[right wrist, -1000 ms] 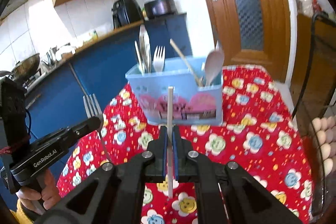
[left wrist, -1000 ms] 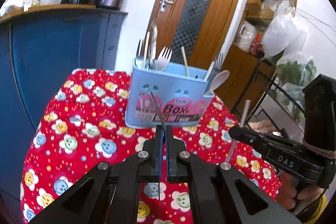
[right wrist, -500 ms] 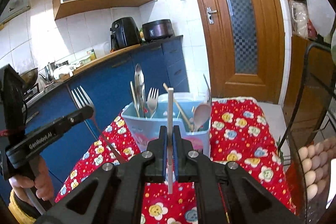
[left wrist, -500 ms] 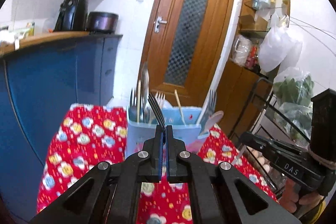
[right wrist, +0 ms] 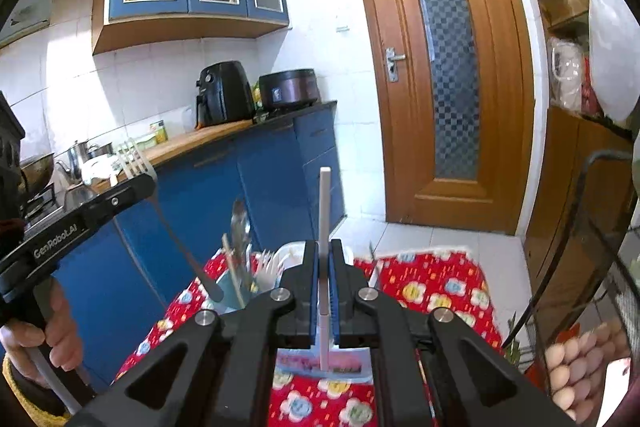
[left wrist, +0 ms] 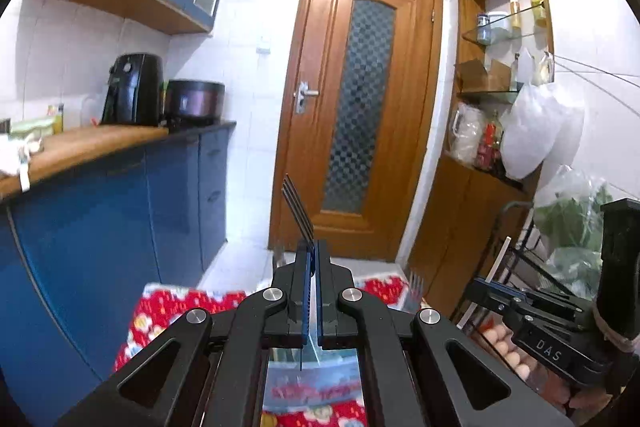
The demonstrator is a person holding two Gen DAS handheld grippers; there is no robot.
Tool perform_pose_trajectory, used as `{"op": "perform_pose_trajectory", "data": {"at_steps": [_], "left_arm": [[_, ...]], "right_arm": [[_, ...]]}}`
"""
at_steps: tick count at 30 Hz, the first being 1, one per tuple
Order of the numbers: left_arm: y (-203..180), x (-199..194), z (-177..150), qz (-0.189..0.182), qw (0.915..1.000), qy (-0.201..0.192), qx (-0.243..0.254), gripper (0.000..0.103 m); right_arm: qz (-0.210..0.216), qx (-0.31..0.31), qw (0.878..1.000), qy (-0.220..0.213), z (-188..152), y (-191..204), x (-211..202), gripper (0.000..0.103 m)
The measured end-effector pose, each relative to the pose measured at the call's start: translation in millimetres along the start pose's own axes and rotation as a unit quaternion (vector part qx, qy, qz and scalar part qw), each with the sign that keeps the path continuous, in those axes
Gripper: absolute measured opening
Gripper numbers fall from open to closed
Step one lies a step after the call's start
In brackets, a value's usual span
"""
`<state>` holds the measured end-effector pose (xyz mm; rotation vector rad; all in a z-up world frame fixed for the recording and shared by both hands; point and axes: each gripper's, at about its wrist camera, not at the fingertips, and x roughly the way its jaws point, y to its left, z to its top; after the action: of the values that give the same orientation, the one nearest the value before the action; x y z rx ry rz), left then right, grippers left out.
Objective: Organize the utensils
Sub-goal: 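Lower the fork into the box with the left tool while the right tool drops the chopstick in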
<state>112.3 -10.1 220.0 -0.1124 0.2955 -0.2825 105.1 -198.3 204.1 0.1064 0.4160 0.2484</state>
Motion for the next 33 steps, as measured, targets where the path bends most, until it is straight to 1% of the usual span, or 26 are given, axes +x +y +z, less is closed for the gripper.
{"op": "perform_pose_trajectory", "data": {"at_steps": [3,6,14,20,26,27,28,30,33], "left_arm": [[-0.3,9.7,8.5,0.008,0.9999,-0.004,0.008,0.001],[1.1,20.8,7.9,0.012,0.9999,0.0,0.009,0.001],[9.1,52.1,-14.0,0.023,0.9992,0.032,0.008,0.001],[15.2,67.2,-31.2,0.021,0.9982,0.056,0.003,0.001],[18.9,77.8,-43.0,0.016,0.997,0.076,0.003,0.001],[19.3,79.0,-44.3,0.016,0.9968,0.079,0.002,0.001],[20.4,80.0,-46.2,0.015,0.9965,0.082,-0.001,0.001],[22.2,81.6,-49.2,0.015,0.996,0.088,-0.006,0.002],[24.9,85.6,-52.9,0.015,0.9945,0.103,-0.013,0.002]], "right_arm": [[-0.008,0.0,1.0,-0.005,8.6,0.2,11.2,0.006],[-0.01,0.001,1.0,-0.001,11.6,-0.7,24.8,0.006],[-0.02,-0.016,1.0,0.011,1.9,2.7,53.7,0.006],[-0.017,-0.022,0.999,0.037,-8.7,5.5,72.0,0.006],[-0.009,-0.007,0.998,0.062,-18.5,3.0,83.4,0.007],[-0.008,-0.006,0.998,0.063,-19.4,2.5,83.6,0.01],[-0.008,-0.005,0.998,0.064,-20.3,2.3,83.5,0.016],[-0.005,-0.003,0.998,0.064,-21.1,2.2,82.7,0.022],[-0.001,-0.004,0.998,0.059,-20.2,3.8,78.3,0.027]]}}
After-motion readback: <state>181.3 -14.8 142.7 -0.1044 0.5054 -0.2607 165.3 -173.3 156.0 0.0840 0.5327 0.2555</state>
